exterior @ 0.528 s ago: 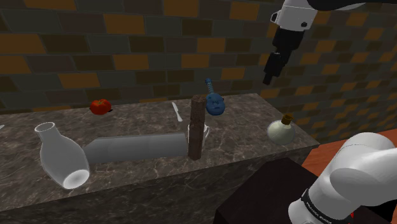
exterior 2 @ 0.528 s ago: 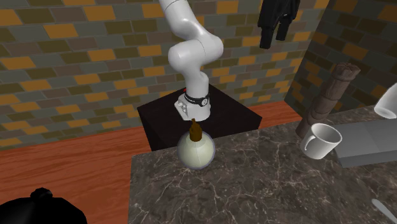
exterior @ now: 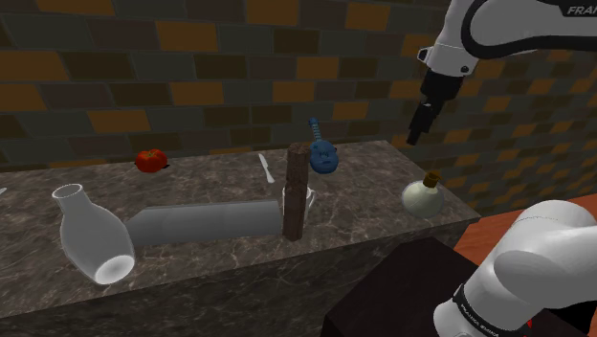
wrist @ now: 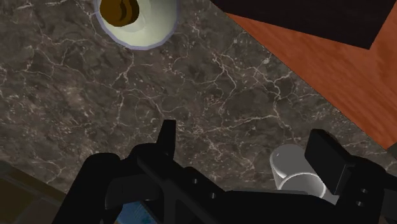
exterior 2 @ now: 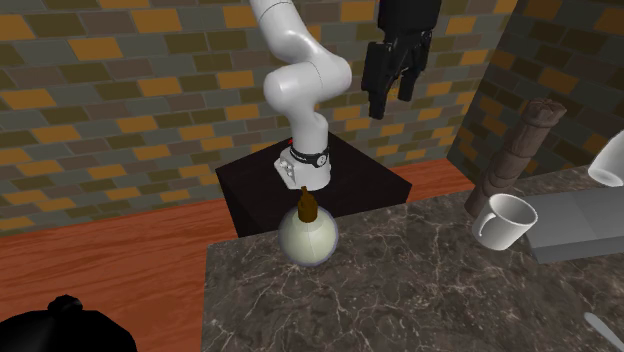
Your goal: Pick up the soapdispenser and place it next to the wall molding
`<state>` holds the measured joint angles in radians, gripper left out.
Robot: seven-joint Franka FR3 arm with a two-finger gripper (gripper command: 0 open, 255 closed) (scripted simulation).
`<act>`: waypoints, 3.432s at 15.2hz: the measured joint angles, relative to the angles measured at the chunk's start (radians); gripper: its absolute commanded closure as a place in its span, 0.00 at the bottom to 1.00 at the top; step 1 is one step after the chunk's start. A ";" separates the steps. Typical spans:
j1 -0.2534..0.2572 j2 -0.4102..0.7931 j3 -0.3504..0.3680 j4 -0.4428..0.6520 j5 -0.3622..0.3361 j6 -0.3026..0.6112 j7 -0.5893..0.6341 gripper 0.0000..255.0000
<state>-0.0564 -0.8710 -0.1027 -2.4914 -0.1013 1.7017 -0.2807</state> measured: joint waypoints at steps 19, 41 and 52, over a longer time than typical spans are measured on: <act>-0.148 0.100 -0.371 -0.291 -0.258 0.423 -0.297 0.00; -0.150 0.138 -0.395 -0.323 -0.274 0.495 -0.299 1.00; -0.138 0.075 -0.345 -0.222 -0.233 0.332 -0.300 1.00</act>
<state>-0.1945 -0.7958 -0.4479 -2.7133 -0.3342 2.0335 -0.5810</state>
